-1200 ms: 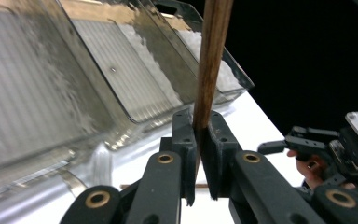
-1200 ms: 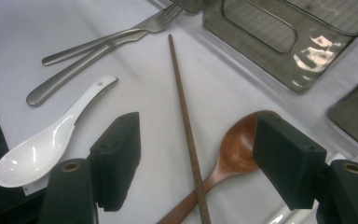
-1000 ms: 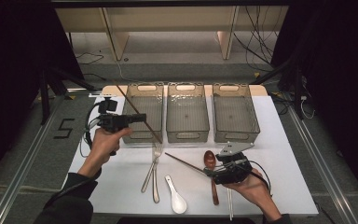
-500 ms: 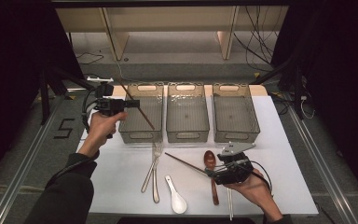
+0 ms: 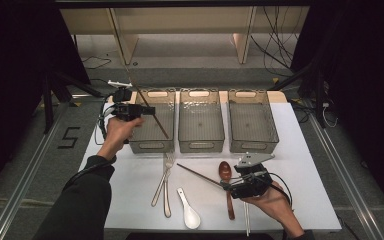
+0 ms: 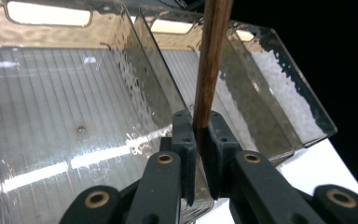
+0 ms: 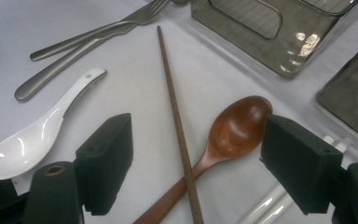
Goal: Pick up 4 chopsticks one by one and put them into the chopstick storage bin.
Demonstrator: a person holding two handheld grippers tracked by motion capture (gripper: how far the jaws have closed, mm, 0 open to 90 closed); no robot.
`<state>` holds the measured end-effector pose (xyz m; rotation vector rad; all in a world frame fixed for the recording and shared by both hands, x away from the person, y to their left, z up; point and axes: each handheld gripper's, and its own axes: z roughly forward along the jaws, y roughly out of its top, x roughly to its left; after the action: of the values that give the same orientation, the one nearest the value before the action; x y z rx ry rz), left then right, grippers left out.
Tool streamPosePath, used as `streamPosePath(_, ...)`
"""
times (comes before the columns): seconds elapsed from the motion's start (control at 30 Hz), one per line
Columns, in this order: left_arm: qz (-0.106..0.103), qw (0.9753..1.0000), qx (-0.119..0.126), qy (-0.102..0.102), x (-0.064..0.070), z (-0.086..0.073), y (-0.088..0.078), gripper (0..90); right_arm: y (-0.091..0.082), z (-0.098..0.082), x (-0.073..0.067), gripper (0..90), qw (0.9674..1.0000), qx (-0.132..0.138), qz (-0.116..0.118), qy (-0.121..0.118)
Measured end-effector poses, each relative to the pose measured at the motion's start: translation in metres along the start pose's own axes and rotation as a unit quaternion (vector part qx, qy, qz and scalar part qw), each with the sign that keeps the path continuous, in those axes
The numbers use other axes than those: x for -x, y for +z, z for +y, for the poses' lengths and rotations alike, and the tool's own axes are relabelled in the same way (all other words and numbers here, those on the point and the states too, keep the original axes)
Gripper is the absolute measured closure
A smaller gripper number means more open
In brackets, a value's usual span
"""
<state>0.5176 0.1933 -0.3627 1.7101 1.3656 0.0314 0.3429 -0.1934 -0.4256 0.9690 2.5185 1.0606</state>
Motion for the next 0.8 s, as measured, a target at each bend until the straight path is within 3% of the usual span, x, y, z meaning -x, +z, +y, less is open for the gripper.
streamPosePath(0.1,0.009,0.9999,-0.007,0.001,-0.001,0.000,0.006,83.4,-0.001,0.000,0.000,25.7,1.0000,0.002,0.000,0.001)
streamPosePath(0.43,0.010,0.9995,-0.026,-0.013,-0.008,-0.004,0.017,83.2,-0.002,-0.001,0.001,25.0,1.0000,0.003,-0.002,0.004)
streamPosePath(0.57,0.020,0.9988,-0.045,-0.004,-0.008,-0.005,0.024,83.0,-0.001,-0.001,0.001,25.0,1.0000,0.001,0.000,0.003)
streamPosePath(0.8,0.019,0.9980,-0.060,-0.006,-0.008,-0.008,0.033,83.0,0.000,-0.002,0.001,25.0,1.0000,-0.002,0.002,0.001)
